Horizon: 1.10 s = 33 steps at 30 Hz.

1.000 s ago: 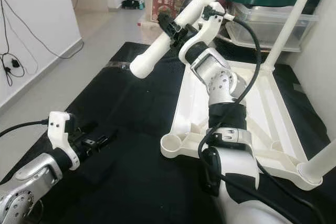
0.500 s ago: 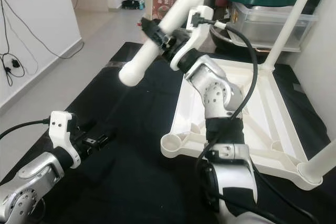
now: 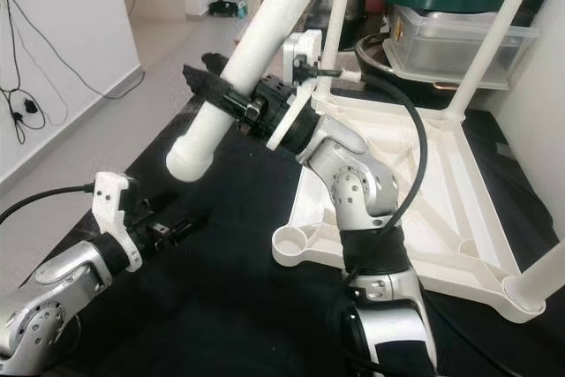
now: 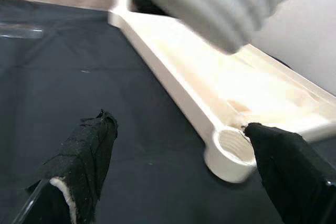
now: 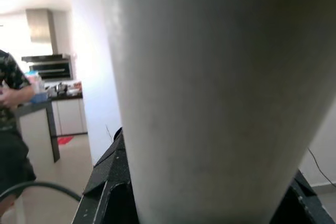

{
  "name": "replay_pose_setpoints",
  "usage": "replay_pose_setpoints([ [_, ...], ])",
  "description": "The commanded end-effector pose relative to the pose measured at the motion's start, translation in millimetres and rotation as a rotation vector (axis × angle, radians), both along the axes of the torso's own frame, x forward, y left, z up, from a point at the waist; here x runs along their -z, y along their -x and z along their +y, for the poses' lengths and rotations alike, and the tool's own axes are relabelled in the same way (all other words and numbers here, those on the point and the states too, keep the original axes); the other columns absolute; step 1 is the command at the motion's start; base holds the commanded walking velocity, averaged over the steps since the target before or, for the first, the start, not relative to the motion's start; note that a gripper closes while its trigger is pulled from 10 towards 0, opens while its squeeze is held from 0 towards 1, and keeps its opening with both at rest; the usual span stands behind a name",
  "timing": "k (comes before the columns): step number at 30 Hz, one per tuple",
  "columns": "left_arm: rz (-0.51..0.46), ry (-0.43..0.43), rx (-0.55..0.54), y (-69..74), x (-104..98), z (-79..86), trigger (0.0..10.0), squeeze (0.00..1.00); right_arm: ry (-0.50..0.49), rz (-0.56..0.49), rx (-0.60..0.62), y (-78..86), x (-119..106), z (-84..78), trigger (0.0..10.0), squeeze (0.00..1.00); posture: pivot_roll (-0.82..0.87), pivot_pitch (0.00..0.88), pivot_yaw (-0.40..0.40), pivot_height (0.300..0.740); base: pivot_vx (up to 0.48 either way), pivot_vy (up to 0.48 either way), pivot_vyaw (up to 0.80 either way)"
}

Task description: Building children table

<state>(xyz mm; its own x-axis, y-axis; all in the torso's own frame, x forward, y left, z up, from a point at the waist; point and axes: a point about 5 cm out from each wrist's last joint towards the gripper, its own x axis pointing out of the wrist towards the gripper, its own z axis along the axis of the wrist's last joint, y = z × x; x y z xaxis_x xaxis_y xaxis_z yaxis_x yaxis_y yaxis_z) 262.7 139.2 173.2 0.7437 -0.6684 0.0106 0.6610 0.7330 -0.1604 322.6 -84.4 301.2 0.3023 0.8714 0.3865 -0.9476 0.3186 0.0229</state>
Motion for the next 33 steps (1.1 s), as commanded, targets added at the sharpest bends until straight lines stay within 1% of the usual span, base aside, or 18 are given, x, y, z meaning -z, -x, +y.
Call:
replay_pose_setpoints([
  [1, -0.015, -0.043, 0.078, 2.0, -4.6, -6.3, 10.0, 0.00, 0.022, -0.039, -0.022, 4.4, -0.4, 2.0, 0.0, 0.00, 0.10, 0.000, -0.043, 0.740, 0.000, 0.000, 0.00],
  [2, -0.015, -0.043, 0.078, 2.0, -4.6, -6.3, 10.0, 0.00, 0.022, -0.039, -0.022, 4.4, -0.4, 2.0, 0.0, 0.00, 0.10, 0.000, -0.043, 0.740, 0.000, 0.000, 0.00],
  [3, -0.031, -0.075, 0.116, 1.3, -8.0, -7.6, 10.0, 0.00, 0.043, -0.043, -0.028, 4.8, 2.0, 3.1, 0.0, 0.00, 0.10, 0.000, -0.039, 0.740, 0.000, 0.000, 0.00],
  [4, -0.031, -0.075, 0.116, 1.3, -8.0, -7.6, 10.0, 0.00, 0.043, -0.043, -0.028, 4.8, 2.0, 3.1, 0.0, 0.00, 0.10, 0.000, -0.039, 0.740, 0.000, 0.000, 0.00],
  [5, -0.049, -0.106, 0.130, -1.2, -11.3, -7.3, 10.0, 0.00, 0.062, -0.049, -0.038, 5.8, 4.4, 4.6, 0.0, 0.00, 0.10, 0.000, -0.034, 0.740, 0.000, 0.000, 0.00],
  [8, -0.064, -0.139, 0.126, -4.9, -13.4, -4.9, 10.0, 0.00, 0.079, -0.053, -0.054, 7.3, 6.5, 6.1, 0.0, 0.00, 0.10, 0.000, -0.030, 0.740, 0.000, 0.000, 0.00],
  [9, -0.072, -0.157, 0.119, -7.5, -14.5, -2.3, 10.0, 0.00, 0.096, -0.055, -0.087, 10.9, 8.9, 6.7, 0.0, 0.00, 0.10, 0.000, -0.029, 0.740, 0.000, 0.000, 0.00],
  [10, -0.072, -0.157, 0.119, -7.5, -14.5, -2.3, 10.0, 0.00, 0.096, -0.055, -0.087, 10.9, 8.9, 6.7, 0.0, 0.00, 0.10, 0.000, -0.029, 0.740, 0.000, 0.000, 0.00],
  [11, -0.075, -0.164, 0.114, -8.6, -15.1, -0.1, 10.0, 0.00, 0.109, -0.053, -0.130, 15.2, 10.9, 7.3, 0.0, 0.00, 0.09, 0.000, -0.033, 0.740, 0.000, 0.000, 0.00],
  [14, -0.074, -0.163, 0.116, -8.8, -15.4, 1.0, 10.0, 0.00, 0.119, -0.052, -0.169, 18.9, 12.7, 7.6, 0.0, 0.00, 0.09, 0.000, -0.035, 0.740, 0.000, 0.000, 0.00],
  [16, -0.075, -0.164, 0.123, -8.3, -16.2, 1.3, 10.0, 0.00, 0.158, -0.052, -0.252, 25.9, 17.4, 7.9, 0.0, 0.00, 0.09, 0.000, -0.038, 0.740, 0.000, 0.000, 0.00],
  [18, -0.075, -0.164, 0.123, -8.3, -16.2, 1.3, 10.0, 0.00, 0.158, -0.052, -0.252, 25.9, 17.4, 7.9, 0.0, 0.00, 0.09, 0.000, -0.038, 0.740, 0.000, 0.000, 0.00],
  [24, -0.081, -0.186, 0.162, -10.1, -18.5, 2.5, 10.0, 0.00, 0.194, -0.048, -0.368, 34.3, 23.0, 11.1, 0.0, 0.00, 0.10, 0.000, -0.037, 0.740, 0.000, 0.000, 0.00],
  [26, -0.081, -0.186, 0.162, -10.1, -18.5, 2.5, 10.0, 0.00, 0.194, -0.048, -0.368, 34.3, 23.0, 11.1, 0.0, 0.00, 0.10, 0.000, -0.037, 0.740, 0.000, 0.000, 0.00],
  [28, -0.094, -0.206, 0.225, -10.9, -21.7, -5.2, 10.0, 0.00, 0.208, -0.050, -0.427, 39.8, 27.9, 19.0, 0.0, 0.00, 0.11, 0.000, -0.037, 0.740, 0.000, 0.000, 0.00],
  [29, -0.094, -0.206, 0.225, -10.9, -21.7, -5.2, 10.0, 0.00, 0.208, -0.050, -0.427, 39.8, 27.9, 19.0, 0.0, 0.00, 0.11, 0.000, -0.037, 0.740, 0.000, 0.000, 0.00],
  [31, -0.114, -0.242, 0.299, -11.0, -24.3, -14.2, 10.0, 0.00, 0.226, -0.053, -0.472, 43.1, 32.6, 26.0, 0.0, 0.00, 0.11, 0.000, -0.031, 0.740, 0.000, 0.000, 0.00],
  [33, -0.120, -0.256, 0.327, -10.4, -24.4, -16.2, 10.0, 0.00, 0.229, -0.053, -0.484, 44.1, 33.7, 28.3, 0.0, 0.00, 0.11, 0.000, -0.024, 0.740, 0.000, 0.000, 0.00],
])
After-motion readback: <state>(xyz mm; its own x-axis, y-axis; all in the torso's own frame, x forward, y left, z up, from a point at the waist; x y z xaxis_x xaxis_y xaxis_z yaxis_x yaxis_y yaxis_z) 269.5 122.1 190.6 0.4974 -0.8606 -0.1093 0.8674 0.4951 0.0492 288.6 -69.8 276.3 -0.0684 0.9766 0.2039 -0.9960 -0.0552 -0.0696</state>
